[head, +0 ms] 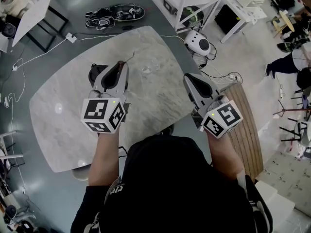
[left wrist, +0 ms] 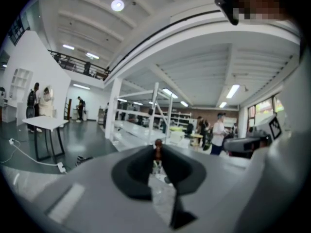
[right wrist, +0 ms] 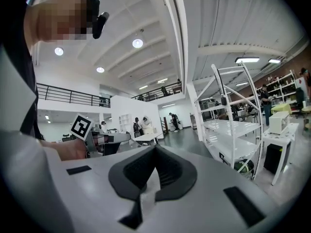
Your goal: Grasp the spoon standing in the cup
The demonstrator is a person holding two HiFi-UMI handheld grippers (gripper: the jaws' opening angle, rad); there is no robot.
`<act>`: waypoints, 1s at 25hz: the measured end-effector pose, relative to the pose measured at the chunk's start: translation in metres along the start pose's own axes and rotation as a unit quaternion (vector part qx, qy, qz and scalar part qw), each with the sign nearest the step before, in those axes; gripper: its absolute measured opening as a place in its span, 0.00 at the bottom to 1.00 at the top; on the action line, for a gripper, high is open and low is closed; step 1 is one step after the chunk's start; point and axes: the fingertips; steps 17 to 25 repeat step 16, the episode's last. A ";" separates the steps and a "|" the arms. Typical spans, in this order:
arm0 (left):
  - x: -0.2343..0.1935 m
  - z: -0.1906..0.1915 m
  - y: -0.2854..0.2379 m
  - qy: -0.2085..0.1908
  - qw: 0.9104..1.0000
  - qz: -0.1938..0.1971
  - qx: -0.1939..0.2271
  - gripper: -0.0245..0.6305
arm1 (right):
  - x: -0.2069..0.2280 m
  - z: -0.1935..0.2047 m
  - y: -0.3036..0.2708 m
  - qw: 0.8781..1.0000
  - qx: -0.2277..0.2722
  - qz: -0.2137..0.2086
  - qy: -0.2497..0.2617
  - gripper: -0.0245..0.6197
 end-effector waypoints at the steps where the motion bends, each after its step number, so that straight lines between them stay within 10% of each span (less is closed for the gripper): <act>1: 0.000 0.000 0.000 0.000 1.000 0.001 0.000 0.12 | 0.000 0.000 0.000 1.000 0.001 0.001 0.000 0.02; 25: 0.010 0.009 0.000 -0.002 1.000 0.014 -0.010 0.12 | -0.005 0.001 0.003 1.000 0.003 0.002 0.000 0.02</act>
Point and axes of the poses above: the fingertips, and each gripper's own axes: y backward along the fingers, x to its right, z out of its underside, and after that the axes turned 9 degrees about -z, right-handed
